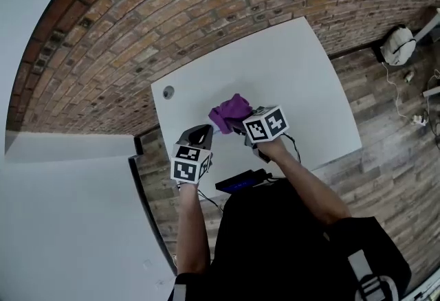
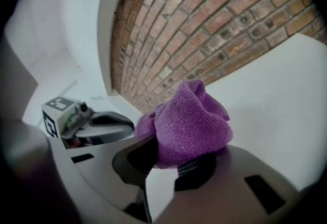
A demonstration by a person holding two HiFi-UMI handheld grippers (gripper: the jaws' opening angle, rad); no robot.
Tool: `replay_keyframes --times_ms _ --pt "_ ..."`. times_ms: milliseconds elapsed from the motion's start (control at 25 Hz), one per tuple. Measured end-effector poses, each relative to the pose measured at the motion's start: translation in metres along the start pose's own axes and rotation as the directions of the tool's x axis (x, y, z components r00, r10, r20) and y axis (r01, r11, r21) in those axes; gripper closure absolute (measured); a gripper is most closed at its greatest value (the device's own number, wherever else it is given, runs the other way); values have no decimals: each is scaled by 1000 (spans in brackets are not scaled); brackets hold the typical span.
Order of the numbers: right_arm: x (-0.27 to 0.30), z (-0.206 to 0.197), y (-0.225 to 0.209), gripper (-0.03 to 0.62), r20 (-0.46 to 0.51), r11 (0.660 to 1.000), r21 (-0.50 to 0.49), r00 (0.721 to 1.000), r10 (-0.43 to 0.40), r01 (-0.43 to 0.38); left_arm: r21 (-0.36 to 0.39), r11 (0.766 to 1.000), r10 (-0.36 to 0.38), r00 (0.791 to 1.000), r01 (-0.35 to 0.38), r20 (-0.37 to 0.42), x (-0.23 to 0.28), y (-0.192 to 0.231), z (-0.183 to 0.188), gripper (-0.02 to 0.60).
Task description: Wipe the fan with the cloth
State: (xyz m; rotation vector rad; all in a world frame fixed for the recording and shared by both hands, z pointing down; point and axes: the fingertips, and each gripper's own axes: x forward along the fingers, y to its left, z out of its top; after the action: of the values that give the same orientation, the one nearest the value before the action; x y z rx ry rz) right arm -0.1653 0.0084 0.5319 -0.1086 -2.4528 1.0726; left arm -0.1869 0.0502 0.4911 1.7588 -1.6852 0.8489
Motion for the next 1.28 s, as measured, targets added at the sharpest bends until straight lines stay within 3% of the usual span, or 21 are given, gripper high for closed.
replay_keyframes --times_ms 120,240,360,480,640,760,840,920,1000,1120,1200,1280 --pt "-11 -14 -31 526 -32 993 65 995 -94 96 17 1000 -11 1000 11 0 0 -1 0 578" --pt "-30 25 -4 525 92 997 53 994 -52 47 34 999 -23 1000 23 -1 1 -1 0 578" --pt "-28 62 57 525 129 990 -138 991 31 -13 62 998 -19 1000 20 -11 1 -2 -1 578" --pt "2 48 77 526 15 948 -317 1000 -22 25 88 996 -13 1000 15 -22 1 -4 -2 578" --pt "4 26 26 526 2 942 -294 986 -169 162 122 992 -7 1000 11 -28 2 -3 -2 578" --pt "-10 0 -35 525 -71 924 -241 944 -322 297 135 991 -2 1000 6 -32 2 -2 -1 578" --pt "-29 3 -47 525 -45 923 -190 936 -348 334 142 990 -3 999 8 -35 2 -3 -2 578" --pt "-42 27 -23 526 31 928 -219 952 -303 303 154 988 4 999 2 -37 2 -3 -2 578" --pt "-41 46 20 526 67 925 -308 975 -213 223 166 986 11 999 -4 -41 3 -2 -2 578" --pt "-11 37 65 525 -13 898 -427 992 -124 106 172 985 15 999 -7 -45 2 -2 -3 578" --pt "5 24 68 526 -34 899 -430 993 -109 84 173 985 18 999 -10 -49 2 -3 -4 580" --pt "6 23 60 525 14 938 -339 997 -75 76 168 986 14 999 -6 -49 3 -3 -2 580"
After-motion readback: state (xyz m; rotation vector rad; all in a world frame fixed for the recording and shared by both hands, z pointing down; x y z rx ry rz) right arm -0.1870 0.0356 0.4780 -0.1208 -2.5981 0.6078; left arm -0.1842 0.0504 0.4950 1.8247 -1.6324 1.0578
